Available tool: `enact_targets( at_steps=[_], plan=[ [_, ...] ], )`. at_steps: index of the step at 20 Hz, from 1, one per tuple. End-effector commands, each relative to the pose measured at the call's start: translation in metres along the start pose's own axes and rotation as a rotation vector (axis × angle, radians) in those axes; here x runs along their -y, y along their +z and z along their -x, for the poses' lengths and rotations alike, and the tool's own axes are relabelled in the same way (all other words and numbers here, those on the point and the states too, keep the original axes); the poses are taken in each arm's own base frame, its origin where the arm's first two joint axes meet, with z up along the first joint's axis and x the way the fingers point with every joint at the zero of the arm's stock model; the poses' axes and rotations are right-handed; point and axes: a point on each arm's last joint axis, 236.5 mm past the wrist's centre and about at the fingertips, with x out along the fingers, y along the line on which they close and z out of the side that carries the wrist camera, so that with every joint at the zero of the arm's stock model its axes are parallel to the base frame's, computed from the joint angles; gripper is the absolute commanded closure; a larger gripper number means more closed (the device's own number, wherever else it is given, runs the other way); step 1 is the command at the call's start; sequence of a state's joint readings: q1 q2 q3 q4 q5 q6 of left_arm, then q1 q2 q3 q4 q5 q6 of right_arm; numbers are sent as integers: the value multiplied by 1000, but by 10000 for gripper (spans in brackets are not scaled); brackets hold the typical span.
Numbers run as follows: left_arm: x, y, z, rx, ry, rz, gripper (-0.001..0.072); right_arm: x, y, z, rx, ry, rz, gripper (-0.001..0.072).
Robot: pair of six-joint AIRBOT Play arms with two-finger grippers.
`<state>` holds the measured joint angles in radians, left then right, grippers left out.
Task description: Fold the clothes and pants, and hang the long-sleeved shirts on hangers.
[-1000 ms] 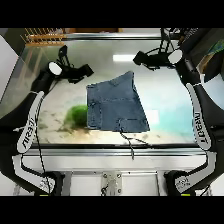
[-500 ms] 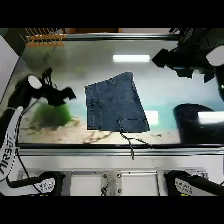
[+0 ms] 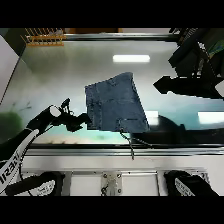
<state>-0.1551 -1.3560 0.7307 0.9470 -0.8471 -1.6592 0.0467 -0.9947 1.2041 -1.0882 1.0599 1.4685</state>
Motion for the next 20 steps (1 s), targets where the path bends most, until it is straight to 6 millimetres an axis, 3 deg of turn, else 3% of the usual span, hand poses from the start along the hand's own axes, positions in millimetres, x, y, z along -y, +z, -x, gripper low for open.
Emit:
enact_targets(
  at_steps=[1,2,4,5,6,9,11,13,15,16,18,20],
  plan=[
    [16,-5,-21,-31,-7,-21,23,-7,-3,13,21,8,9,200],
    [22,-4,-25,-38,-7,-36,44,-8,-2,16,26,8,12,200],
    [30,-6,-30,-62,-6,-60,429,-7,-9,20,3,0,6,199],
    [33,-6,-31,-66,-6,-69,569,0,-17,20,-29,-25,-1,199],
    [36,-6,-31,-64,-9,-75,659,10,-29,20,-76,-53,-20,198],
    [37,-2,-18,-30,3,-126,680,61,-83,13,-234,-152,-196,198],
    [35,-2,-8,-15,25,-173,680,107,-138,-2,-318,-256,-422,198],
    [37,-2,-3,-7,24,-186,680,132,-196,-23,-378,-304,-627,198],
    [37,-2,-2,-5,23,-188,680,139,-241,-47,-394,-315,-777,197],
    [37,-2,-2,-5,24,-188,680,136,-252,-60,-378,-292,-838,198],
    [37,-1,-2,-5,24,-188,680,125,-264,-83,-343,-244,-927,199],
    [37,-1,-2,-5,24,-188,680,110,-266,-100,-332,-210,-907,198]
  ],
)
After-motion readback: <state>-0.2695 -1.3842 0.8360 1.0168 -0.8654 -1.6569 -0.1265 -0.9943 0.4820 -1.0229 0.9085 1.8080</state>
